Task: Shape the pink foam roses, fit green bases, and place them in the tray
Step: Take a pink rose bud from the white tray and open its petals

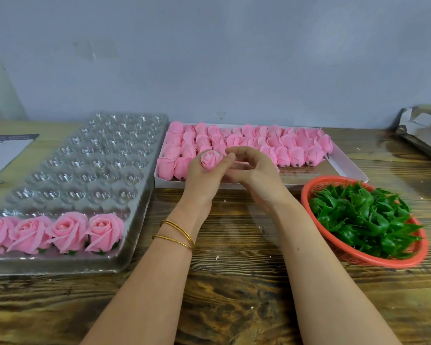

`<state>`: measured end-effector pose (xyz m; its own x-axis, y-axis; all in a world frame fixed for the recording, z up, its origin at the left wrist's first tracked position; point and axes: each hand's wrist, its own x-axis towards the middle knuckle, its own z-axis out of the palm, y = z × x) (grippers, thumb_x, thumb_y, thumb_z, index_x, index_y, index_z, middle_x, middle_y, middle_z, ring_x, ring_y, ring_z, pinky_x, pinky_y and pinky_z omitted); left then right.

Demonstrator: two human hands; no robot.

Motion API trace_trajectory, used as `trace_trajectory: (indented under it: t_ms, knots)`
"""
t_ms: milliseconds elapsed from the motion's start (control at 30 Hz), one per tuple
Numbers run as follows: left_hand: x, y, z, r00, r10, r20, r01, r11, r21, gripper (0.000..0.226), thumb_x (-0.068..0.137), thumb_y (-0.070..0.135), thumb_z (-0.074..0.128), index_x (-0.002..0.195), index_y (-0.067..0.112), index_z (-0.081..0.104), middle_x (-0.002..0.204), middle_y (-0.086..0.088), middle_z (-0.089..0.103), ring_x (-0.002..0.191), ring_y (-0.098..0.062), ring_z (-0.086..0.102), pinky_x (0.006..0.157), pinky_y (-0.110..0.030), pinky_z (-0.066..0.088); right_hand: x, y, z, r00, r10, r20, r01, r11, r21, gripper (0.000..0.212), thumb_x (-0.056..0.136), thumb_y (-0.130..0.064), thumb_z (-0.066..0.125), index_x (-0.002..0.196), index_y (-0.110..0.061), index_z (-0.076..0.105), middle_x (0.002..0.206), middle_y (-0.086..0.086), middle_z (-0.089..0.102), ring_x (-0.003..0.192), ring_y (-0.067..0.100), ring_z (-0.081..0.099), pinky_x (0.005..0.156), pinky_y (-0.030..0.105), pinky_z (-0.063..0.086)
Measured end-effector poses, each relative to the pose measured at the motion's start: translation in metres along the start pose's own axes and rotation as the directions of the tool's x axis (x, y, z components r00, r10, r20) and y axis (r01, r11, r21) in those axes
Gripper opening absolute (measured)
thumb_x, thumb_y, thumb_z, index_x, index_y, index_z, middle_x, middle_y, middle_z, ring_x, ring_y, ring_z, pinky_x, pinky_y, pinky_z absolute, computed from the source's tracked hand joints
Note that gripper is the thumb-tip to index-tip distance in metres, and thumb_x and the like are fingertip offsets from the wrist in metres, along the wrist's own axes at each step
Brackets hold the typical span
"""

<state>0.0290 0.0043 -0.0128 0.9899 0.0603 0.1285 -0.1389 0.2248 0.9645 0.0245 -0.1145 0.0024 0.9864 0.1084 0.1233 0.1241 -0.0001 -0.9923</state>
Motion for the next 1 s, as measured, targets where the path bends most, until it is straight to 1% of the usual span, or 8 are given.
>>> trace_trajectory:
  t_ms: [167, 367, 533, 633, 700, 767, 867, 1000]
  knots:
    - [0.002, -0.002, 0.003, 0.999, 0.010, -0.041, -0.014, 0.994, -0.107, 0.005, 0.085, 0.014, 0.072, 0.084, 0.018, 0.074, 0.081, -0.004, 0.076, 0.082, -0.019, 0.074, 0.065, -0.027, 0.057, -0.003, 0.001, 0.009, 0.997, -0.054, 0.060, 0.062, 0.987, -0.150, 0.068, 0.067, 0.016, 0.076, 0.124, -0.014, 0.054, 0.110, 0.008, 0.062, 0.093, 0.009, 0.063, 0.076, 0.017, 0.054]
    - [0.000, 0.000, 0.004, 0.999, 0.041, 0.009, -0.040, 0.992, -0.121, 0.011, 0.083, 0.014, 0.073, 0.075, 0.021, 0.076, 0.079, -0.003, 0.075, 0.079, -0.015, 0.073, 0.065, -0.023, 0.055, -0.004, 0.000, 0.014, 0.995, -0.094, 0.012, 0.095, 0.979, -0.178, 0.078, 0.069, 0.011, 0.078, 0.134, -0.018, 0.046, 0.114, 0.009, 0.061, 0.105, 0.026, 0.064, 0.091, 0.035, 0.056]
    - [0.001, -0.003, 0.001, 0.996, 0.070, 0.061, -0.064, 0.993, -0.097, 0.025, 0.086, 0.008, 0.072, 0.066, 0.022, 0.074, 0.075, -0.003, 0.073, 0.074, -0.014, 0.071, 0.064, -0.024, 0.055, -0.004, 0.001, 0.010, 0.997, -0.064, 0.049, 0.071, 0.985, -0.158, 0.082, 0.069, 0.010, 0.079, 0.136, -0.024, 0.044, 0.109, -0.003, 0.063, 0.100, 0.013, 0.066, 0.090, 0.028, 0.056]
    - [0.000, -0.002, 0.000, 0.996, 0.058, 0.065, -0.053, 0.996, -0.067, 0.009, 0.079, 0.017, 0.075, 0.071, 0.016, 0.072, 0.074, -0.005, 0.073, 0.069, -0.016, 0.070, 0.062, -0.026, 0.055, -0.003, 0.002, 0.008, 0.997, -0.050, 0.067, 0.059, 0.988, -0.142, 0.080, 0.070, 0.011, 0.077, 0.132, -0.027, 0.044, 0.106, -0.003, 0.065, 0.093, 0.007, 0.068, 0.083, 0.021, 0.056]
    - [0.000, -0.003, -0.001, 0.997, 0.064, 0.047, -0.062, 0.997, -0.038, 0.013, 0.075, 0.023, 0.075, 0.076, 0.011, 0.071, 0.074, -0.005, 0.073, 0.070, -0.016, 0.070, 0.063, -0.027, 0.055, -0.004, 0.002, 0.007, 0.996, -0.042, 0.079, 0.052, 0.990, -0.129, 0.078, 0.071, 0.014, 0.074, 0.130, -0.027, 0.045, 0.105, -0.001, 0.066, 0.092, 0.008, 0.068, 0.079, 0.020, 0.055]
    - [0.001, -0.005, -0.001, 0.996, 0.081, 0.046, -0.081, 0.997, -0.015, 0.008, 0.078, 0.024, 0.074, 0.076, 0.017, 0.072, 0.076, -0.002, 0.074, 0.074, -0.016, 0.071, 0.065, -0.027, 0.055, -0.004, 0.001, 0.007, 0.997, -0.044, 0.070, 0.051, 0.994, -0.100, 0.071, 0.072, 0.014, 0.068, 0.129, -0.022, 0.048, 0.100, -0.003, 0.067, 0.088, 0.008, 0.067, 0.076, 0.020, 0.055]
    - [0.001, -0.005, -0.001, 0.992, 0.119, 0.045, -0.122, 0.990, 0.065, 0.021, 0.085, 0.021, 0.072, 0.067, 0.031, 0.071, 0.075, 0.001, 0.071, 0.077, -0.016, 0.068, 0.068, -0.029, 0.054, -0.003, -0.002, 0.009, 0.996, -0.072, -0.046, 0.068, 0.994, -0.080, 0.062, 0.065, -0.002, 0.062, 0.125, -0.012, 0.055, 0.089, 0.000, 0.064, 0.079, 0.006, 0.063, 0.069, 0.017, 0.054]
    - [0.001, -0.007, -0.001, 0.986, 0.165, 0.013, -0.165, 0.968, 0.190, 0.020, 0.083, 0.026, 0.073, 0.071, 0.017, 0.060, 0.071, -0.006, 0.059, 0.069, -0.016, 0.056, 0.066, -0.038, 0.052, -0.003, -0.007, 0.006, 0.985, -0.095, -0.144, 0.096, 0.995, -0.003, 0.044, 0.064, -0.016, 0.058, 0.107, -0.018, 0.065, 0.095, -0.002, 0.064, 0.084, 0.005, 0.062, 0.069, 0.017, 0.051]
